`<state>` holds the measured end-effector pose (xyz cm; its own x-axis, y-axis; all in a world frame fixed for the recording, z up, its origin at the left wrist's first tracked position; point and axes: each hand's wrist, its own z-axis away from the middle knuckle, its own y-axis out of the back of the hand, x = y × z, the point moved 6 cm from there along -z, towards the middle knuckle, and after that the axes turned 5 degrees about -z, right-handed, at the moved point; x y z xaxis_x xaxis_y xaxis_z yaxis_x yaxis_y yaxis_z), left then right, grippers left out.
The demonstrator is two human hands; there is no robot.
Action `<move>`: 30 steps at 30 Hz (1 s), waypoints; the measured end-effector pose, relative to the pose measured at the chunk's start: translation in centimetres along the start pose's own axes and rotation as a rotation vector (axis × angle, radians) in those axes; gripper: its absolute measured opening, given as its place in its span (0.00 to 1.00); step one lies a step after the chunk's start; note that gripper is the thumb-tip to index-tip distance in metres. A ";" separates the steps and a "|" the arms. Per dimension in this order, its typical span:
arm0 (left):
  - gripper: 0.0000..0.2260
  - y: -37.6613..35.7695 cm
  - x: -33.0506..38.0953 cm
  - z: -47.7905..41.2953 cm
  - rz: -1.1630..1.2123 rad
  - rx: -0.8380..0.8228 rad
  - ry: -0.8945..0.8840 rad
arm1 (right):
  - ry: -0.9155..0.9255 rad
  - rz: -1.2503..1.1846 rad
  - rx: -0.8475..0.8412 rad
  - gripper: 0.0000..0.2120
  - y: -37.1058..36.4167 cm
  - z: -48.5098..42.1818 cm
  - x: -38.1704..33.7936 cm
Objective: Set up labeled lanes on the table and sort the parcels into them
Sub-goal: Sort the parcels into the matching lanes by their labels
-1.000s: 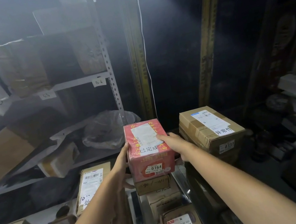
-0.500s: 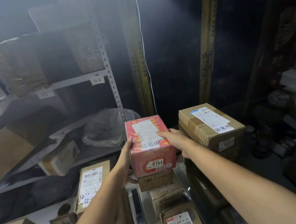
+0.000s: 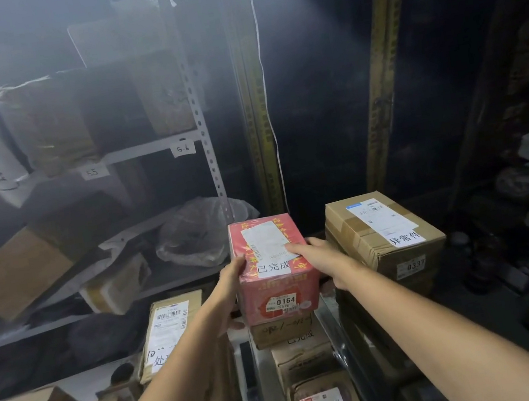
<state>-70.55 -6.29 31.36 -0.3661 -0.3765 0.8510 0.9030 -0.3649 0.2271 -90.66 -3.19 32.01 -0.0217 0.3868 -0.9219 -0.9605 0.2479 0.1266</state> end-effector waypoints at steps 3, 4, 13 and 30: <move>0.17 0.8 1.5 -0.4 -0.105 0.035 -0.114 | 0.029 0.024 -0.012 0.26 -0.1 -0.2 -0.3; 0.18 1.0 1.7 -0.5 -0.123 0.041 -0.131 | 0.038 0.026 -0.013 0.27 -0.2 -0.3 -0.5; 0.19 1.9 1.8 -0.6 -0.142 0.094 -0.150 | 0.073 0.064 0.024 0.34 -0.3 -0.7 -1.5; 0.24 4.9 1.0 -0.4 -0.099 0.177 -0.109 | 0.097 0.138 0.020 0.36 -2.2 -0.3 -3.0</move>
<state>-66.58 -8.80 33.08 -0.4368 -0.2484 0.8646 0.8929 -0.2367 0.3831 -88.55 -5.12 34.42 -0.1803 0.3308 -0.9263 -0.9408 0.2168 0.2605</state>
